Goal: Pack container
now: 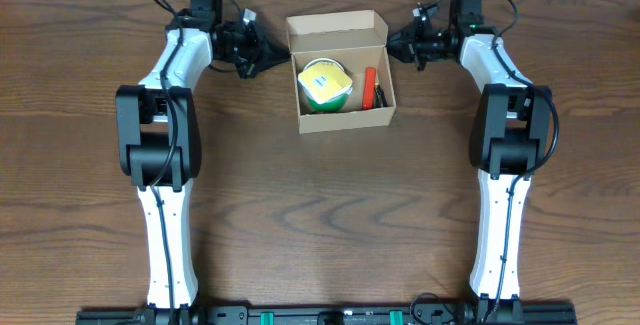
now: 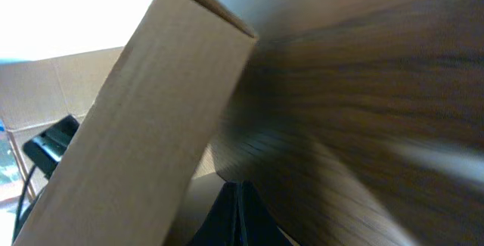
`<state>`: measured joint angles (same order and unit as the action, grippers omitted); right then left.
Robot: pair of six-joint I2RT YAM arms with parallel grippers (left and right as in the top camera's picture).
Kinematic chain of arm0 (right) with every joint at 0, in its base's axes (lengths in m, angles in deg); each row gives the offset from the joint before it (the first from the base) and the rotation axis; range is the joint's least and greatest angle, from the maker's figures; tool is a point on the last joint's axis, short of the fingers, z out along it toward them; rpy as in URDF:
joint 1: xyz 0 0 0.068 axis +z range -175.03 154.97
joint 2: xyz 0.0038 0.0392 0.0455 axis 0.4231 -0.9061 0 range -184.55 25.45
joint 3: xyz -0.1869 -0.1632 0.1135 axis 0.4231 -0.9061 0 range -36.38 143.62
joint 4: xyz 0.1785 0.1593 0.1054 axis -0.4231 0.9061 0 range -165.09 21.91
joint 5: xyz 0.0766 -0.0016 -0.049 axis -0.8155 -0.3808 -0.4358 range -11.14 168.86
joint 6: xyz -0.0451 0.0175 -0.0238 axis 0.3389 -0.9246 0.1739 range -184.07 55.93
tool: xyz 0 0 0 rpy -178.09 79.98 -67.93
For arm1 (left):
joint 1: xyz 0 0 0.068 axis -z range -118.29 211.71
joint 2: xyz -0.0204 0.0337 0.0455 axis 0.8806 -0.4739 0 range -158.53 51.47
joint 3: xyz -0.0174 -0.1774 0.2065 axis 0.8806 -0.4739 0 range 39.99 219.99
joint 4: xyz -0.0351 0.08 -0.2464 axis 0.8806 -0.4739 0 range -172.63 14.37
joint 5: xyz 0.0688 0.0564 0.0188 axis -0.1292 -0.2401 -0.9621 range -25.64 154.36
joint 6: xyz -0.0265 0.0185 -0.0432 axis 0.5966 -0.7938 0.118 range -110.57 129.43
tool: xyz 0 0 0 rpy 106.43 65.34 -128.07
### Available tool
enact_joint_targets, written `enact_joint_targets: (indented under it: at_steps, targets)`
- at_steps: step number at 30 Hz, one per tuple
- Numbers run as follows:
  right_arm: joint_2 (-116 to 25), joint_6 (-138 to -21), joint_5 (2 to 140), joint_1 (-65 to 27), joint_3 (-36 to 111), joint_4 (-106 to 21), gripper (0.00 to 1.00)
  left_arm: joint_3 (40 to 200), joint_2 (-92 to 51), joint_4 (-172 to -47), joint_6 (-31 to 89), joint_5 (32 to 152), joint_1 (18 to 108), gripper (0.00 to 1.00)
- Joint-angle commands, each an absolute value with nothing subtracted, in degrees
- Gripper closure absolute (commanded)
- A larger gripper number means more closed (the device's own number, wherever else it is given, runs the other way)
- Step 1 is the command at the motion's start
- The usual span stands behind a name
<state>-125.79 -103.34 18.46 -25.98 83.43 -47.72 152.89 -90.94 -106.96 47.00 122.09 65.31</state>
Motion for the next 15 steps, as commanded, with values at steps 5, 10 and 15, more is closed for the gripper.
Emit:
enact_joint_targets:
  at_steps: [5, 10, 15]
  targets:
    - [-126.49, -104.35, 18.18, -24.89, 83.21, -53.38, 0.98, 152.97, -91.69, -105.04, 48.7, 122.88, 65.13, 0.94]
    - [-126.49, -104.35, 16.08, -25.0, 83.21, -58.73, 0.99, 152.97, -91.66, -96.75, 49.33, 125.42, 65.13, 0.94]
    - [-126.49, -107.8, 14.72, -25.17, 83.23, -63.24, 0.99, 153.0, -91.66, -87.55, 54.25, 127.54, 65.13, 0.94]
